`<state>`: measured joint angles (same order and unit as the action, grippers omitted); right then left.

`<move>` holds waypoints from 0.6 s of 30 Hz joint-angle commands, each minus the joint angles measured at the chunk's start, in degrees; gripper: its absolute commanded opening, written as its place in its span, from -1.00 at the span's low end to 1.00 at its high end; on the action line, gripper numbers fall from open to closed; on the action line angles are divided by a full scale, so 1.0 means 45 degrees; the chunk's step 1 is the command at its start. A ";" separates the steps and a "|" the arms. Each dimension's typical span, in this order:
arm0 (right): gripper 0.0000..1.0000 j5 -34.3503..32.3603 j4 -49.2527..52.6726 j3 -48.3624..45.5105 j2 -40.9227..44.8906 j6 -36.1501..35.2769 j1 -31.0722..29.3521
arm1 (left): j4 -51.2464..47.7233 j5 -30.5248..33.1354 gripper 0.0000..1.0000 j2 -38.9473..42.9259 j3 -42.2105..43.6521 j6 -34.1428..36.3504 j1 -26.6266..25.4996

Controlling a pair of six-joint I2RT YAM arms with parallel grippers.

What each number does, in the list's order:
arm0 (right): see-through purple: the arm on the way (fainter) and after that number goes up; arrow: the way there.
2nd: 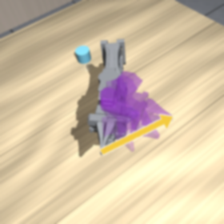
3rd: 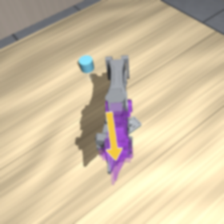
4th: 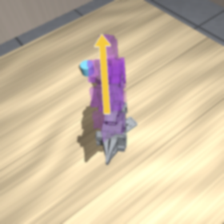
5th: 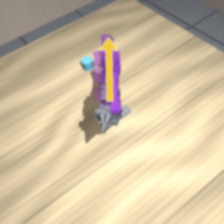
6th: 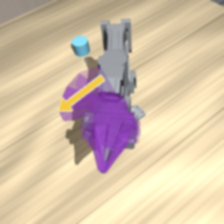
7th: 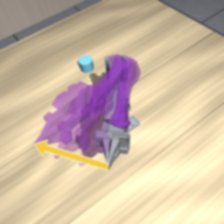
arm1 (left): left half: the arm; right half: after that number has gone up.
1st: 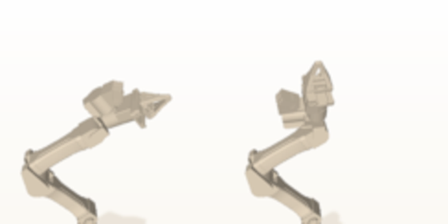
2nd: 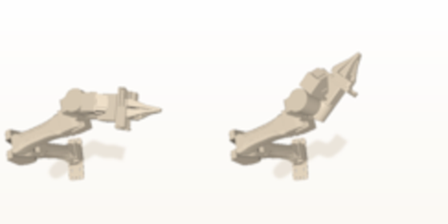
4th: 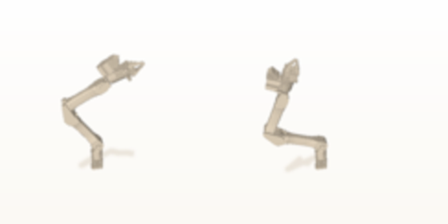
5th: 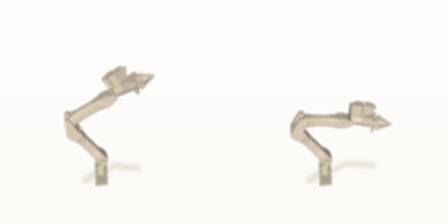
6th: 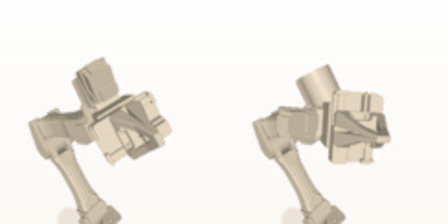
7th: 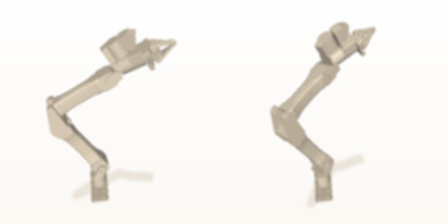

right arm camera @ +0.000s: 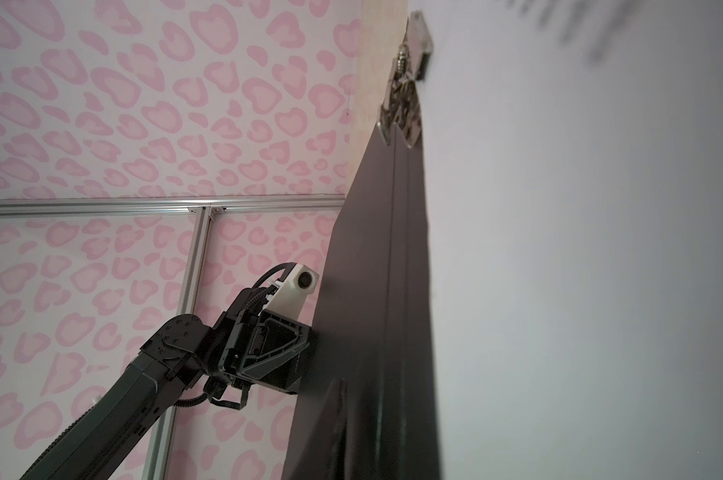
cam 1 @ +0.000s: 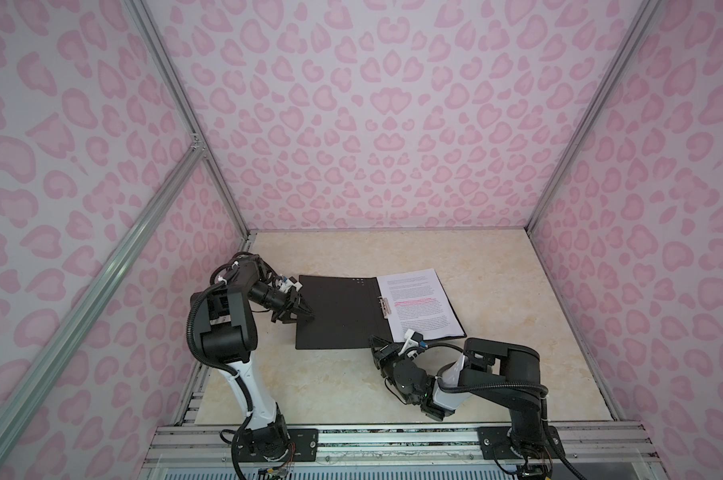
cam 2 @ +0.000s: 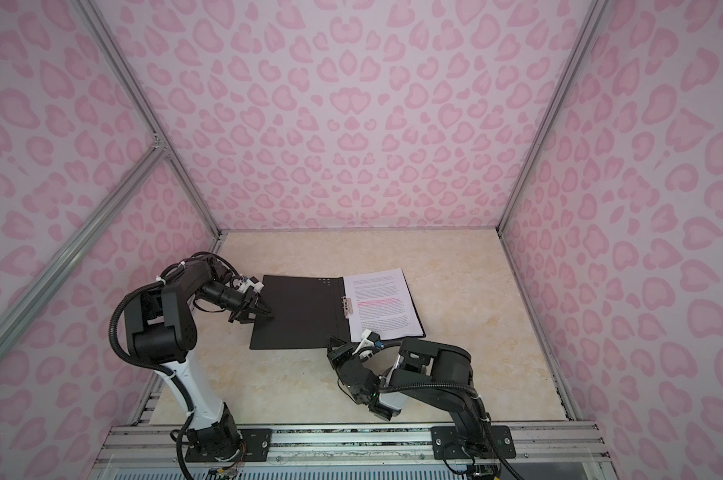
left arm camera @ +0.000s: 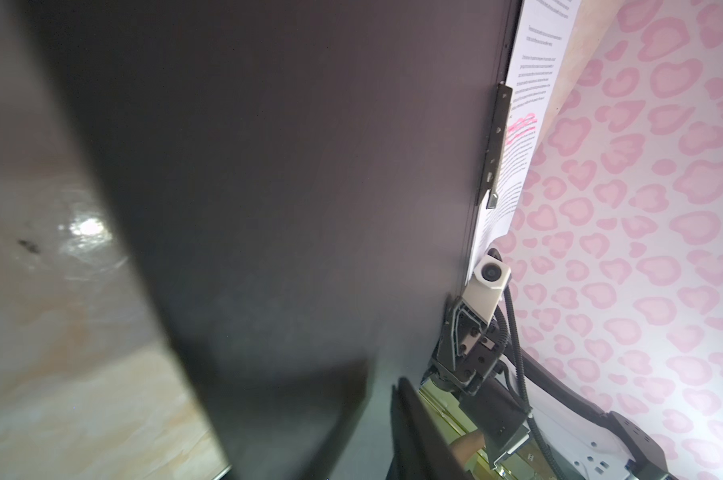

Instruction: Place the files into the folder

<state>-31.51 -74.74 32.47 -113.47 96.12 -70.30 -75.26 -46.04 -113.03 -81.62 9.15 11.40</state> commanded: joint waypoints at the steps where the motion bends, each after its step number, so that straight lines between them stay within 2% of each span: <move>1: -0.57 -0.0001 -0.0547 0.0098 -0.0120 0.0105 -0.0090 | -0.0364 -0.0642 -0.56 0.0129 -0.0006 0.0106 -0.0004; 5: -0.36 0.0133 0.0338 0.0264 0.0057 0.0223 -0.0153 | -0.0401 -0.0681 -0.80 0.0056 -0.0045 0.0152 -0.0003; 6: -0.33 0.0145 0.0415 0.0284 0.0059 0.0223 -0.0158 | -0.0403 -0.0722 -0.91 0.0015 -0.0064 0.0155 0.0004; 10: -0.32 0.0156 0.0359 0.0246 -0.0149 0.0408 -0.0282 | -0.0476 -0.0879 -0.92 -0.0074 -0.0187 0.0198 -0.0004; 13: -0.22 0.0079 0.0487 0.0115 -0.0290 0.0877 -0.0513 | -0.0685 -0.0980 -0.92 -0.0106 -0.0620 0.0238 0.0006; 15: 0.01 0.0154 0.0780 0.0051 -0.0258 0.1131 -0.0660 | -0.0779 -0.0947 -0.92 -0.0045 -0.1007 0.0215 0.0006; 18: 0.12 0.0130 0.1493 -0.0045 0.0015 0.1276 -0.0996 | -0.1092 -0.0725 -0.92 -0.0036 -0.1664 0.0346 0.0006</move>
<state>-29.93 -70.26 32.71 -114.10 100.75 -73.95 -78.15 -50.85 -113.14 -87.09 9.76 11.25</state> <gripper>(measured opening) 0.554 0.073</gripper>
